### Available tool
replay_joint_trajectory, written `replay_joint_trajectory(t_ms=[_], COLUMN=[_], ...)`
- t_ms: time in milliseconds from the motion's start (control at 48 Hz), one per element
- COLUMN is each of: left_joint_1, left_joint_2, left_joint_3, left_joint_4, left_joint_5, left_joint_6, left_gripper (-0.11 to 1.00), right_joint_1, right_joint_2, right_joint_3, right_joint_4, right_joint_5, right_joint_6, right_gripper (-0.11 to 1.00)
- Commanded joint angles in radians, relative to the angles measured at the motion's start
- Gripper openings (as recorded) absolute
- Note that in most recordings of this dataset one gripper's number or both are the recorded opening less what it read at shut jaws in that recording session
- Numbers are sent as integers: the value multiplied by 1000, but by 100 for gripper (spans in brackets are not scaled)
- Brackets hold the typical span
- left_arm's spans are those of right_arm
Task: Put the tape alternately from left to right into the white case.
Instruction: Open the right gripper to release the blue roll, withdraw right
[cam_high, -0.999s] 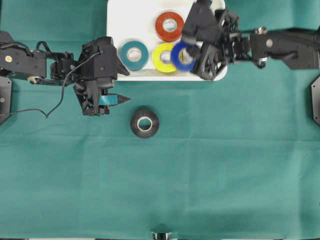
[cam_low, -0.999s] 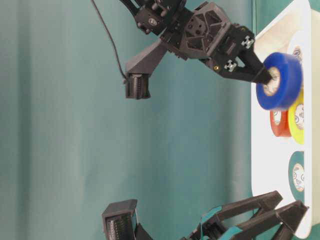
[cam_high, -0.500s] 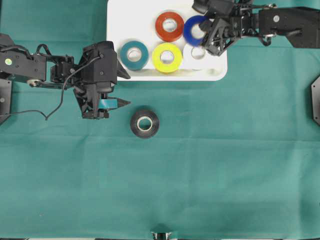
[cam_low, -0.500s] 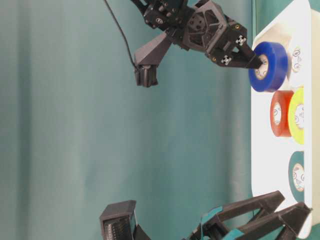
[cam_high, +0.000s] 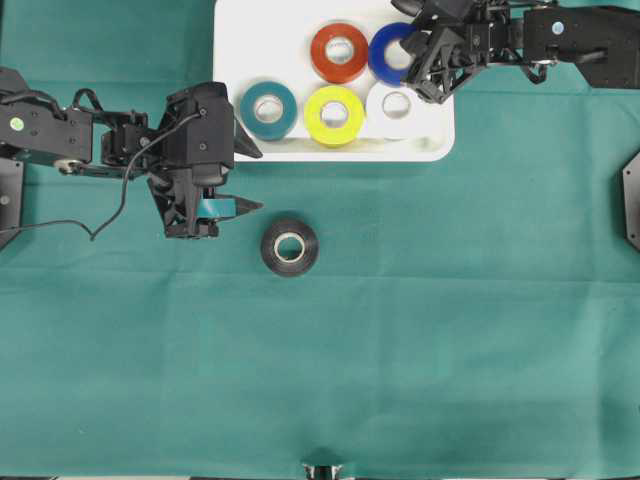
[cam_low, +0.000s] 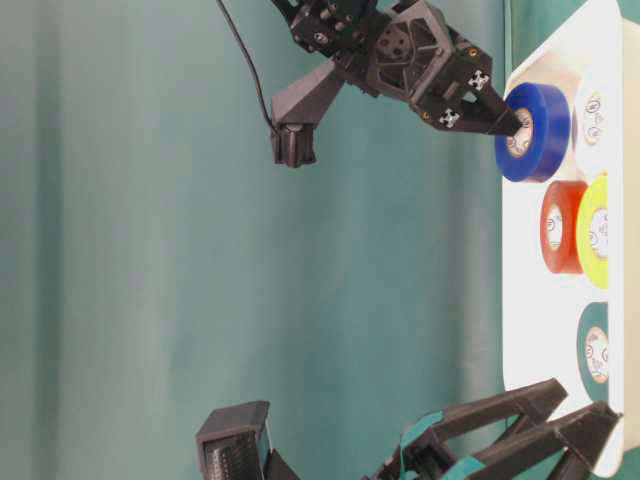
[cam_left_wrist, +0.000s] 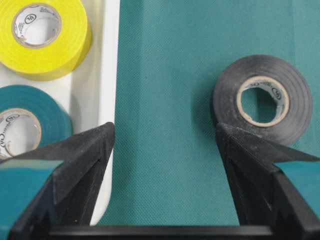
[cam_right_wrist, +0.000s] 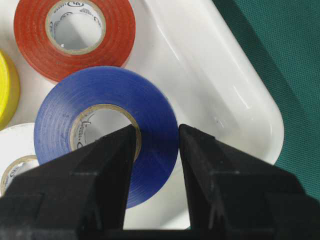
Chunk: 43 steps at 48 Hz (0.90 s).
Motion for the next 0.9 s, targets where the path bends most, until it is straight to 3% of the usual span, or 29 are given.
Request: replay_joint_trajectory(t_ms=[0,562,666,812,874], left_joint_1=[-2,-3,-5,-6,-6], left_joint_2=[-18,-18,-18,-18,-18], left_joint_3=[-18,-18,-20,-20,-21], left_joint_4=[-3,-3,-3,-3,-2], left_joint_5=[-8,-8,-8,-9,-8], left_joint_6=[2,2,2,2,2], left_gripper=[80,80,80,80,80], right_joint_1=[-3,-12,-14,-14,-14], right_joint_2=[-25,-25,-25,-25,-25], right_joint_3=[-8,-3,-2,3,5], right_joint_4=[-3,-6,-6,-6,-6], right_joint_5=[-8,-2,-2,-2,-2], right_joint_6=[-2,-3,-5,-3,-3], right_gripper=[2,3,23,65,70])
